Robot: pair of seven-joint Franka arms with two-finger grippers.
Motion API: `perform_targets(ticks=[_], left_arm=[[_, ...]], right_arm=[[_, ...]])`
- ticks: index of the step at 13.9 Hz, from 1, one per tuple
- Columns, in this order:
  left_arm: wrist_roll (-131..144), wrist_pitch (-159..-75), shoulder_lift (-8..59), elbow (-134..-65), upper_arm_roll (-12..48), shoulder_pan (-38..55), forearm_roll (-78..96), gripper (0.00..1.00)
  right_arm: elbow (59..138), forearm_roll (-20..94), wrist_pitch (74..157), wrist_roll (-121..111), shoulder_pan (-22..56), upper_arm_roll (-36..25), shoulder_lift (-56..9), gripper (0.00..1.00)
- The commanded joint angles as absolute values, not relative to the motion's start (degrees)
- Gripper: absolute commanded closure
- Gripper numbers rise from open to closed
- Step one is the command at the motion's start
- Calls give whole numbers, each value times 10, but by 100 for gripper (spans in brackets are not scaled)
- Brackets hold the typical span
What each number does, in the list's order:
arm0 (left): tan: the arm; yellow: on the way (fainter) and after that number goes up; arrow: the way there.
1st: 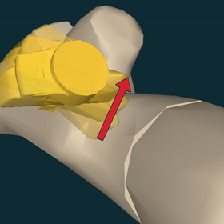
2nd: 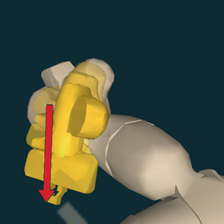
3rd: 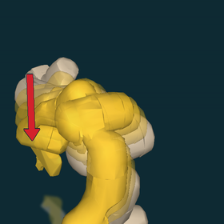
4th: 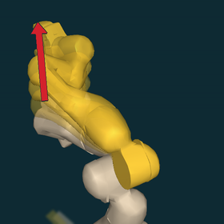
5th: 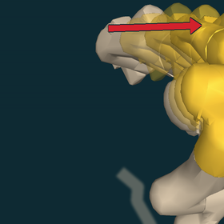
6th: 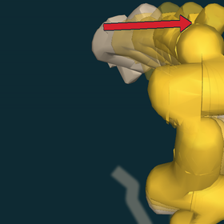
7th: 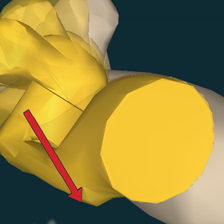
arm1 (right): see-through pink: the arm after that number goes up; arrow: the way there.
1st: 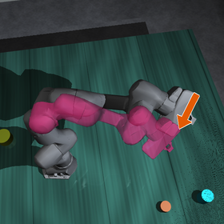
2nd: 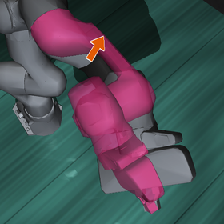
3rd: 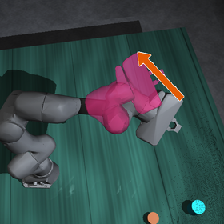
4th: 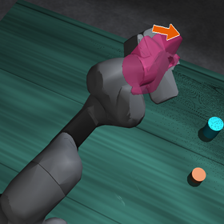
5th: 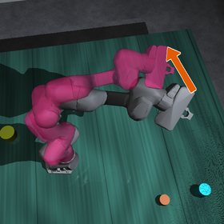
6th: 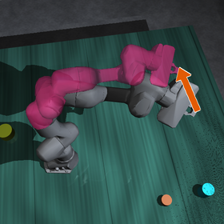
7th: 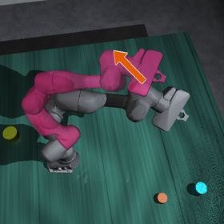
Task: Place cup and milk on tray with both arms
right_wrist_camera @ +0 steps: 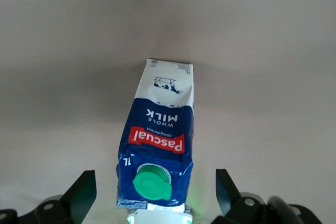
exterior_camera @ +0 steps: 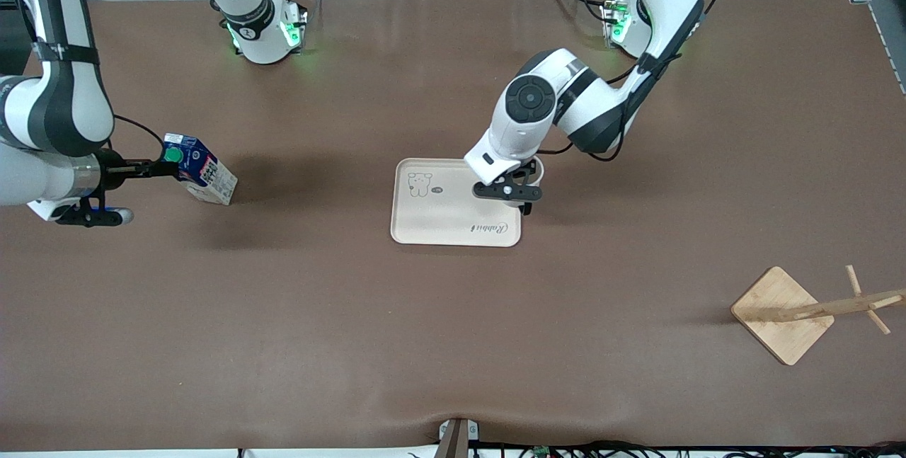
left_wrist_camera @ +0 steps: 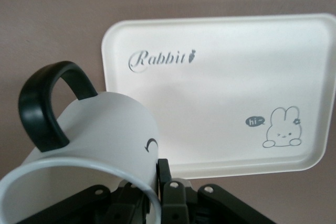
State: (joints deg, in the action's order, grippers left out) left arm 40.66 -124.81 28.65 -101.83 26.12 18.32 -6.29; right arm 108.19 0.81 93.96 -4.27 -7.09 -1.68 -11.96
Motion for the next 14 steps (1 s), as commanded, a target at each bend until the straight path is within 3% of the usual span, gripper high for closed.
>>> perform_targets(ticks=[1, 6, 11, 12, 13, 14], left_arm=[[408, -1232, 341, -973, 260, 202, -62, 100], [410, -1232, 395, -925, 258, 228, -62, 100], [412, -1224, 409, -924, 253, 235, -63, 100], [416, -1223, 411, -924, 253, 236, -63, 97], [417, -1224, 411, -923, 253, 235, -65, 64], [418, -1224, 410, -923, 253, 235, -67, 23]], right_arm=[[1142, 15, 963, -18, -76, -13, -73, 0], [1183, 15, 986, 6, -72, -13, -55, 0], [1266, 16, 1083, 6, -72, -13, -43, 0], [1281, 16, 1103, 7, -74, -13, -43, 14], [1283, 16, 1102, 7, -73, -13, -44, 50], [1279, 16, 1090, 7, -71, -12, -43, 89]])
